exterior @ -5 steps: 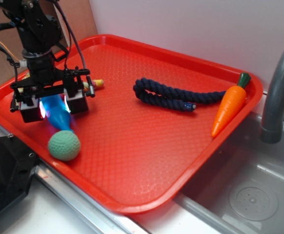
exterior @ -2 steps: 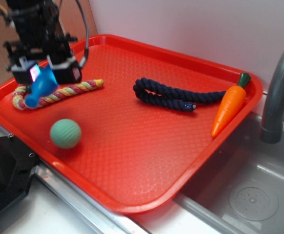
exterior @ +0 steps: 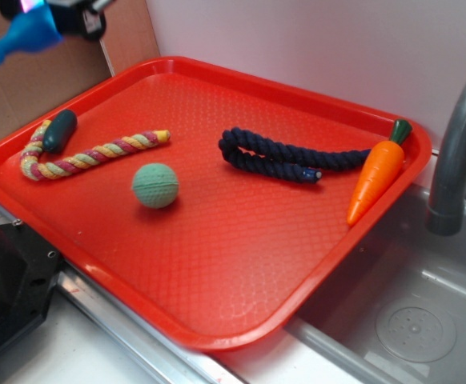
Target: Grab the blue bottle.
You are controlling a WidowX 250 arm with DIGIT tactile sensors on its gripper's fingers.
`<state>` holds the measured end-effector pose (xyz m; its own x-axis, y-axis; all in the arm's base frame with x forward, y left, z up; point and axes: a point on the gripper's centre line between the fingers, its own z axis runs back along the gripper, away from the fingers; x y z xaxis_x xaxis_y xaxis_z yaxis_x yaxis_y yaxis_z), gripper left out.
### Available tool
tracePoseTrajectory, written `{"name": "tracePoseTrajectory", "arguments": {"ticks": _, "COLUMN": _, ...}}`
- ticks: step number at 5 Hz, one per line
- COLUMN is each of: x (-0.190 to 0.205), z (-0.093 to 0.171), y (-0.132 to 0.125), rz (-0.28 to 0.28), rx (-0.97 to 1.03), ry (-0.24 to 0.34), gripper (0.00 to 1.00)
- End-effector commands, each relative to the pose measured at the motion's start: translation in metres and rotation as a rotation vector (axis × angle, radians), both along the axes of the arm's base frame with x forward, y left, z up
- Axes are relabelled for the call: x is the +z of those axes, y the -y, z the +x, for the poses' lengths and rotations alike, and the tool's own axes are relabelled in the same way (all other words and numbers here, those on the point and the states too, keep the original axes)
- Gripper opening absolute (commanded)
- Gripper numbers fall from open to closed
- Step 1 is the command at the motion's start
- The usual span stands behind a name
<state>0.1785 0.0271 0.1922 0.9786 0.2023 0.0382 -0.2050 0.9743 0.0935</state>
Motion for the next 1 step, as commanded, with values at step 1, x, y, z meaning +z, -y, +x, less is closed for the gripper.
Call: {"name": "tracePoseTrajectory", "arguments": {"ticks": 1, "x": 0.0382, "z": -0.0054, "y": 0.0002, "rz": 0.005, "rx": -0.028, "ry": 0.157, "gripper": 0.0}}
